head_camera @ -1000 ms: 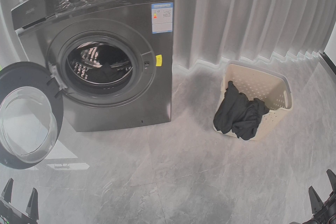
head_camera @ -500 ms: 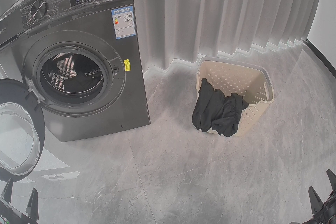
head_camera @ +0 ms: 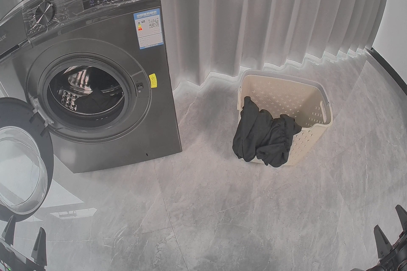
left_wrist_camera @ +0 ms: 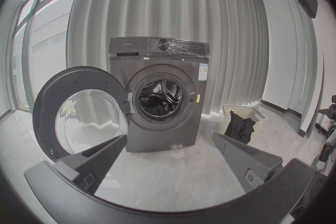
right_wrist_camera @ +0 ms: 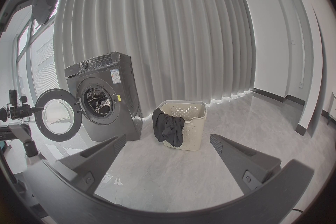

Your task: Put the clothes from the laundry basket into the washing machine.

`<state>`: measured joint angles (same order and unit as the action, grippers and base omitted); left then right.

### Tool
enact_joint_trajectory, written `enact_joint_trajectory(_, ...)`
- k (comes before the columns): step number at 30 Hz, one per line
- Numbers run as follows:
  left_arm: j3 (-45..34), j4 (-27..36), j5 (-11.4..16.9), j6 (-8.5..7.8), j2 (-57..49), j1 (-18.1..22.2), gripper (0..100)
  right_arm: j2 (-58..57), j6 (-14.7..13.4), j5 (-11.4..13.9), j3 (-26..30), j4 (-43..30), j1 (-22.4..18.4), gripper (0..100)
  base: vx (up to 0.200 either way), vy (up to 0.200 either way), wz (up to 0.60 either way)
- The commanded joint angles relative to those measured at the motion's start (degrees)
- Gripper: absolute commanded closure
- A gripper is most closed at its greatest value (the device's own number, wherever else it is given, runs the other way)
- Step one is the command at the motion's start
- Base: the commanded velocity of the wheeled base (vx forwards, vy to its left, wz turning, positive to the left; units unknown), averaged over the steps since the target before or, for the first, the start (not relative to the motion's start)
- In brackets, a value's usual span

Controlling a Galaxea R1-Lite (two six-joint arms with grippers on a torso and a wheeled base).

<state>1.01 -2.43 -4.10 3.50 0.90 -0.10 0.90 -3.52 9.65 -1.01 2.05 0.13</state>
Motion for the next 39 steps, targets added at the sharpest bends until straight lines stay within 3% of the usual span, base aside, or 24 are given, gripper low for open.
enact_joint_trajectory(1, -0.9, 0.0, 0.0, 0.02, -0.6, 0.0, 0, -0.1, 0.0, 0.0, 0.4, 0.1, 0.0, 0, 0.0, 0.0, 0.0)
enact_joint_trajectory(10, -0.9, 0.0, 0.0, 0.02, -0.6, 0.0, 0, -0.1, 0.0, 0.0, 0.5, 0.1, 0.0, 0, 0.0, 0.0, 0.0)
enact_joint_trajectory(16, -0.9, 0.1, 0.0, -0.07, -0.6, 0.0, 0, -0.1, 0.0, 0.0, 0.4, 0.1, 0.0, 0, 0.2, 0.0, 0.0)
enact_joint_trajectory(25, -0.9, 0.0, 0.0, -0.07, -0.6, 0.0, 0, -0.1, -0.1, -0.1, 0.5, 0.0, -0.1, 0, 0.0, 0.0, 0.0)
enact_joint_trajectory(31, -0.9, 0.0, 0.0, -0.07, -0.6, 0.0, 0, -0.1, 0.4, 0.1, 0.5, 0.0, 0.0, 0, 0.2, 0.0, 0.0)
enact_joint_trajectory(39, -0.9, 0.0, 0.0, -0.07, -0.6, 0.0, 0, -0.1, 0.5, 0.2, 0.5, 0.0, 0.0, 0, 0.0, 0.0, -0.07)
